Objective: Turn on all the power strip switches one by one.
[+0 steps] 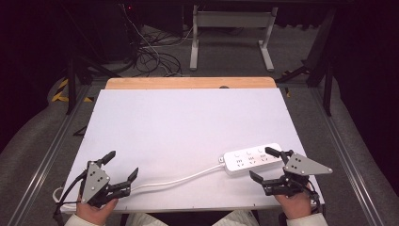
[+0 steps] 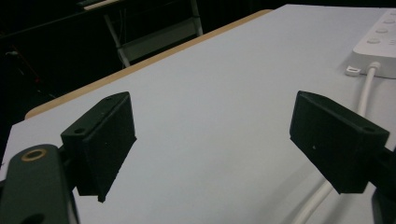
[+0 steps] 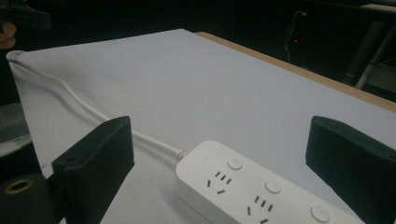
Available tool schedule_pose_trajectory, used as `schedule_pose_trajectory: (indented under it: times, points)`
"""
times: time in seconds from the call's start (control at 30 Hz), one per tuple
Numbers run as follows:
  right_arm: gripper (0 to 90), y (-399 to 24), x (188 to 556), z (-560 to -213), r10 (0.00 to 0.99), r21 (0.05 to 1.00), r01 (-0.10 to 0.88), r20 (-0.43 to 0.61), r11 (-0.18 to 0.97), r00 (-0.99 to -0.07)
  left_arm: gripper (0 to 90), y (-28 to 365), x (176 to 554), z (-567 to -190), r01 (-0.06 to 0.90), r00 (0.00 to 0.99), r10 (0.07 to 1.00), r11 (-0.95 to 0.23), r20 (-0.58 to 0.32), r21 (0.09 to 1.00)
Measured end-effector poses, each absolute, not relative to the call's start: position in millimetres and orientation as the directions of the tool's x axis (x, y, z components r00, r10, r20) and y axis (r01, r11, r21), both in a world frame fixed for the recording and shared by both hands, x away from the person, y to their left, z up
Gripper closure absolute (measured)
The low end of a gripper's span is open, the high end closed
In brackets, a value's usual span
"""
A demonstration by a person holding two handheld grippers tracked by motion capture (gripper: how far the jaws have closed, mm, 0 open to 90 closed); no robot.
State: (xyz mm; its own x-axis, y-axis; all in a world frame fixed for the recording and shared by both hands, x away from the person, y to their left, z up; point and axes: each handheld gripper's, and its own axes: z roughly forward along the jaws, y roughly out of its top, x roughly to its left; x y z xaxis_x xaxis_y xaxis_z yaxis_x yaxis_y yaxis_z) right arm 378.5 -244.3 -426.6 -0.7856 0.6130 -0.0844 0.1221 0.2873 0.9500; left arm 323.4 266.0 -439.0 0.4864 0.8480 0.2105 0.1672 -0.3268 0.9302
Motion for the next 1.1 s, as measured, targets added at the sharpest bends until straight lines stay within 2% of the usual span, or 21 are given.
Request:
schedule_pose_trajectory:
  times: [0.47, 0.57, 0.67, 0.7, 0.73, 0.77, 0.8, 0.87, 0.9, 0.93, 1.07, 1.1]
  points:
    - [11.2, -244.6, 377.3, -425.4, 0.614, 0.953, 0.117, -0.084, 0.281, -0.785, 14.7, 265.8, 322.1, -438.4, 0.155, 0.48, 0.847, -0.336, 0.227, 0.929]
    - [14.1, -244.5, 376.6, -422.3, 0.621, 0.947, 0.119, -0.097, 0.298, -0.778, 14.7, 265.4, 322.2, -438.6, 0.157, 0.481, 0.847, -0.335, 0.224, 0.929]
    - [18.3, -242.7, 374.7, -416.9, 0.638, 0.941, 0.114, -0.123, 0.317, -0.76, 14.7, 265.4, 323.0, -439.0, 0.162, 0.48, 0.849, -0.334, 0.222, 0.928]
    - [24.2, -242.1, 374.6, -414.5, 0.643, 0.94, 0.112, -0.131, 0.323, -0.754, 14.7, 265.4, 323.1, -439.1, 0.163, 0.479, 0.849, -0.333, 0.221, 0.929]
    - [24.2, -242.1, 374.6, -414.5, 0.643, 0.94, 0.112, -0.131, 0.323, -0.754, 14.7, 265.3, 323.2, -439.2, 0.164, 0.48, 0.849, -0.333, 0.219, 0.929]
    - [30.9, -241.8, 376.3, -408.7, 0.643, 0.934, 0.129, -0.126, 0.334, -0.755, 14.7, 265.4, 323.2, -439.0, 0.162, 0.479, 0.849, -0.338, 0.226, 0.927]
    - [33.6, -241.8, 377.7, -406.8, 0.639, 0.933, 0.136, -0.117, 0.333, -0.76, 14.7, 265.2, 323.1, -439.0, 0.162, 0.479, 0.848, -0.337, 0.225, 0.927]
    - [35.3, -241.7, 379.7, -404.4, 0.634, 0.932, 0.154, -0.097, 0.329, -0.767, 14.7, 264.9, 322.9, -438.9, 0.159, 0.48, 0.847, -0.34, 0.228, 0.927]
    - [40.3, -240.4, 385.8, -399.7, 0.623, 0.931, 0.182, -0.058, 0.315, -0.78, 14.7, 264.8, 322.8, -438.9, 0.158, 0.482, 0.846, -0.34, 0.228, 0.927]
    - [40.3, -240.4, 385.8, -399.7, 0.623, 0.931, 0.182, -0.058, 0.315, -0.78, 14.7, 264.8, 322.8, -439.0, 0.159, 0.486, 0.844, -0.341, 0.227, 0.926]
    - [53.2, -233.4, 395.9, -394.1, 0.633, 0.921, 0.212, -0.048, 0.328, -0.773, 14.4, 264.5, 322.8, -439.4, 0.159, 0.493, 0.842, -0.337, 0.221, 0.928]
    - [53.2, -233.4, 395.9, -394.1, 0.633, 0.921, 0.212, -0.048, 0.328, -0.773, 14.4, 264.5, 322.7, -439.4, 0.159, 0.493, 0.841, -0.338, 0.222, 0.928]
